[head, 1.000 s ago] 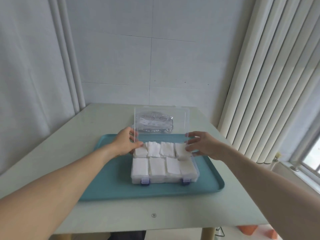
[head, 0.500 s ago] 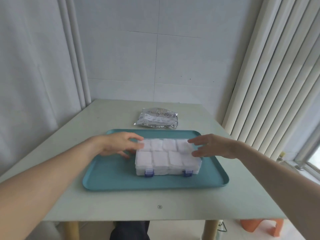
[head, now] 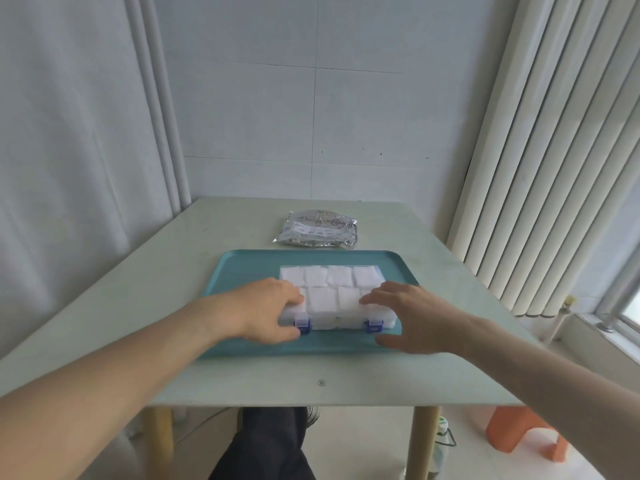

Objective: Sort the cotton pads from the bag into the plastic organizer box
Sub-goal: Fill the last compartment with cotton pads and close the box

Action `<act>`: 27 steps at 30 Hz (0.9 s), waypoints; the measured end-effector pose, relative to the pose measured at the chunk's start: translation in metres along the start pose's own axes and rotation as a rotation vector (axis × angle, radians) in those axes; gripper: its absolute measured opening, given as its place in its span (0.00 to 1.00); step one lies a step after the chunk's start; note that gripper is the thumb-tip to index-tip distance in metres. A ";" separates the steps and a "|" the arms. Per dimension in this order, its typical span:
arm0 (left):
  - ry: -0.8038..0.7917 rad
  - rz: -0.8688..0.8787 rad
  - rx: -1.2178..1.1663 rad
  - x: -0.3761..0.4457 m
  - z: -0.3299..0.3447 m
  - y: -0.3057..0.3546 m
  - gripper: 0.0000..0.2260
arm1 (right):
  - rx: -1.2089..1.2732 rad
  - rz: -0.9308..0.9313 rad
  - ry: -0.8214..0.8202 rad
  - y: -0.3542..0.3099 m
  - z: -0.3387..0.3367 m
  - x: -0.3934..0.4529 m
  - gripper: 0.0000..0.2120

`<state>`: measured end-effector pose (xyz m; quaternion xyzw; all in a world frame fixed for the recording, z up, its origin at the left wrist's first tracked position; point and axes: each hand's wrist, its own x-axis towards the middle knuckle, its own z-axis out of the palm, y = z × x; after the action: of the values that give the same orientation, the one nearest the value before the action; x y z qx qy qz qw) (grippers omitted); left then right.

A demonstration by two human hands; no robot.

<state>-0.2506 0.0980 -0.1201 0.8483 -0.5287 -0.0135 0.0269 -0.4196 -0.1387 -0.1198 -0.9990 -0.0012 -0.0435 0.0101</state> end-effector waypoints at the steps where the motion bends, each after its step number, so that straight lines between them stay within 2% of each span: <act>1: 0.025 0.005 0.018 -0.003 0.005 0.003 0.25 | 0.007 0.001 0.014 -0.001 0.003 -0.001 0.28; 4: 0.135 0.031 -0.011 -0.002 0.015 0.005 0.23 | -0.003 0.001 0.042 0.001 0.009 0.003 0.27; 6: 0.165 0.037 -0.048 0.003 0.019 0.004 0.21 | -0.110 0.001 0.029 -0.001 0.011 0.006 0.29; 9: 0.188 0.006 -0.090 0.005 0.019 0.001 0.17 | -0.259 -0.043 0.048 -0.009 0.016 0.008 0.38; 12: 0.267 -0.060 -0.164 0.005 0.011 -0.003 0.17 | -0.228 -0.064 0.134 -0.012 0.018 0.011 0.47; 14: 0.291 -0.080 -0.190 0.006 0.001 -0.005 0.19 | -0.096 -0.036 0.193 -0.010 0.019 0.012 0.44; 16: 0.299 -0.076 -0.203 0.005 -0.008 -0.004 0.18 | 0.067 0.031 0.239 -0.007 0.012 0.013 0.35; 18: 0.296 -0.049 -0.197 0.002 -0.012 0.002 0.18 | 0.129 0.096 0.236 -0.002 0.004 0.014 0.30; 23: 0.257 0.046 -0.053 -0.005 0.000 0.015 0.32 | 0.179 0.144 0.238 -0.004 -0.005 0.018 0.27; 25: 0.302 0.028 -0.023 -0.003 0.002 0.016 0.28 | 0.227 0.173 0.245 -0.005 -0.003 0.017 0.26; 27: 0.295 0.051 -0.017 -0.003 0.002 0.018 0.21 | 0.291 0.210 0.278 -0.003 0.000 0.014 0.21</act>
<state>-0.2681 0.0924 -0.1212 0.8271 -0.5403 0.1073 0.1117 -0.4062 -0.1356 -0.1185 -0.9660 0.0981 -0.1787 0.1587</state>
